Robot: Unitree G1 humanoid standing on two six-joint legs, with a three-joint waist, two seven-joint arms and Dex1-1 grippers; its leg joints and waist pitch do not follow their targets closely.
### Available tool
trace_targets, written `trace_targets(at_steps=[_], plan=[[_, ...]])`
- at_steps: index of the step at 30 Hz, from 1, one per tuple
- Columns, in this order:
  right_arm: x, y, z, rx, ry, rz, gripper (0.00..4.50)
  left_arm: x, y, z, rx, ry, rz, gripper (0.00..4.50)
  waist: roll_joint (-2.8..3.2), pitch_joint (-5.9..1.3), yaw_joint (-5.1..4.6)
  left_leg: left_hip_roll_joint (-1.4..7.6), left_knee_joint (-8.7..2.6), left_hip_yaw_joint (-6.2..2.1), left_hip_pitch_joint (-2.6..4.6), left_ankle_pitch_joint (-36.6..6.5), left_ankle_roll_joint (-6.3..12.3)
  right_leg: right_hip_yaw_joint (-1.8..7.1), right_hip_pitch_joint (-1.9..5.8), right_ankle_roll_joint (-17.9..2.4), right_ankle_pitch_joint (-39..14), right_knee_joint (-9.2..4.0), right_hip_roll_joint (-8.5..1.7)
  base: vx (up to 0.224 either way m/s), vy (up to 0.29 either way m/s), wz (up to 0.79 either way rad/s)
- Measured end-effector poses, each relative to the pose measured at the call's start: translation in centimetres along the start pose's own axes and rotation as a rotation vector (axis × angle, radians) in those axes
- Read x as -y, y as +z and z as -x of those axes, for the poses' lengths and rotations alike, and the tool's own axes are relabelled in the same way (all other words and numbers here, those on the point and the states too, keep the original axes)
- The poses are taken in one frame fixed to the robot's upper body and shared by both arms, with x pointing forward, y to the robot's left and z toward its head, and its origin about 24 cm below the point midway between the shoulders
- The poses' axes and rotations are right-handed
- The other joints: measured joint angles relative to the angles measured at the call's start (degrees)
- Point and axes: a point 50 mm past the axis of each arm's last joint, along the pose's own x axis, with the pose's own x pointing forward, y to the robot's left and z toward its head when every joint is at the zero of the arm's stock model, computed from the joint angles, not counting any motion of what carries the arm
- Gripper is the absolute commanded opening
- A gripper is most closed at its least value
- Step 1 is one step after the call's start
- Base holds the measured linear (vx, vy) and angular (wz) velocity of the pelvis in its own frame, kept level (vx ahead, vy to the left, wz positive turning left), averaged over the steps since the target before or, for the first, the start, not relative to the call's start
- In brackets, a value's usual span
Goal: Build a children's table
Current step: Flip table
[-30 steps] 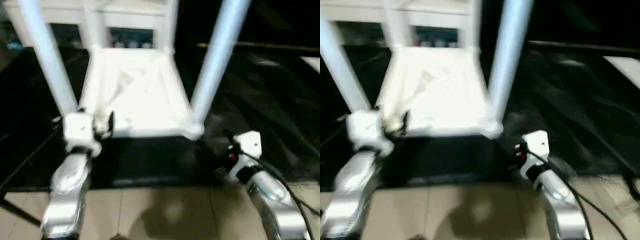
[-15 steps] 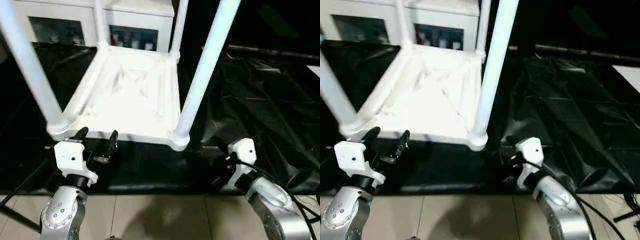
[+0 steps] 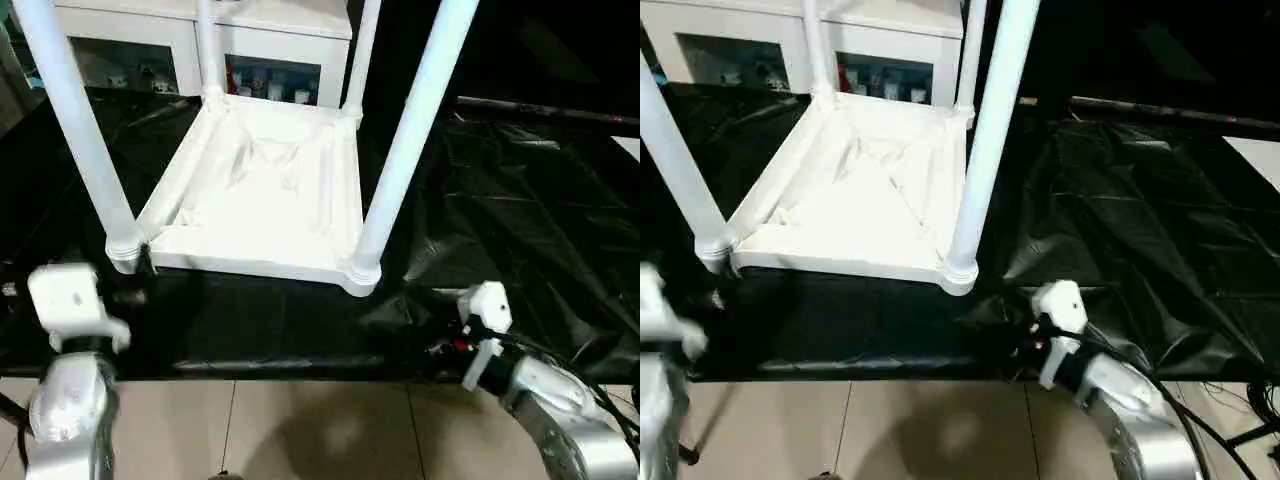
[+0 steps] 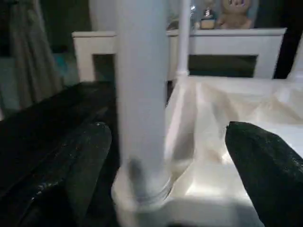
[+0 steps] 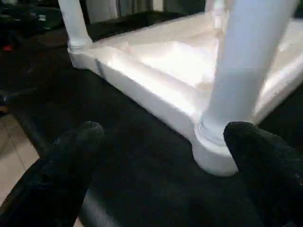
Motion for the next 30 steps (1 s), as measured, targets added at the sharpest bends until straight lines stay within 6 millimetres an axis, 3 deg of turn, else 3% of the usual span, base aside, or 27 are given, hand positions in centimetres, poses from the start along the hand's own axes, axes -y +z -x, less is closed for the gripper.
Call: trace_targets(at_steps=[7,11,20,30], plan=[[-0.6,0.1,-1.5,0.001,0.102,0.0,4.5,-1.2,-1.1,-5.1,-0.135,-0.016,-0.055,4.45,0.15,0.08,0.02,0.02,-0.04,-0.06,-0.1,0.1,-0.08,-0.21,0.01,0.03,0.11,-0.09,-0.04,0.0,0.0,0.0],[-0.6,0.2,-1.6,0.002,0.109,0.001,4.5,-1.2,-2.3,-5.8,-0.195,0.021,-0.058,4.45,0.06,0.09,0.03,0.04,-0.03,-0.06,-0.27,0.12,-0.11,-0.38,-0.01,-0.02,0.14,-0.18,-0.06,0.0,0.0,0.0],[-0.7,0.2,-2.3,0.002,0.134,0.0,4.5,-0.2,-2.1,-7.5,-0.186,0.033,0.035,4.45,0.11,0.12,0.67,0.71,-0.11,0.37,-0.44,0.44,-0.36,-1.08,0.06,-0.21,0.13,-0.22,-0.06,0.0,0.0,0.0],[-1.1,0.1,-2.2,0.017,0.219,-0.036,4.5,-0.6,-2.7,-7.4,-0.218,0.071,0.124,3.66,0.08,0.12,1.31,0.81,-0.16,0.68,-0.45,0.44,-0.37,-1.08,0.05,-0.22,0.13,-0.28,-0.06,0.0,0.0,0.0]])
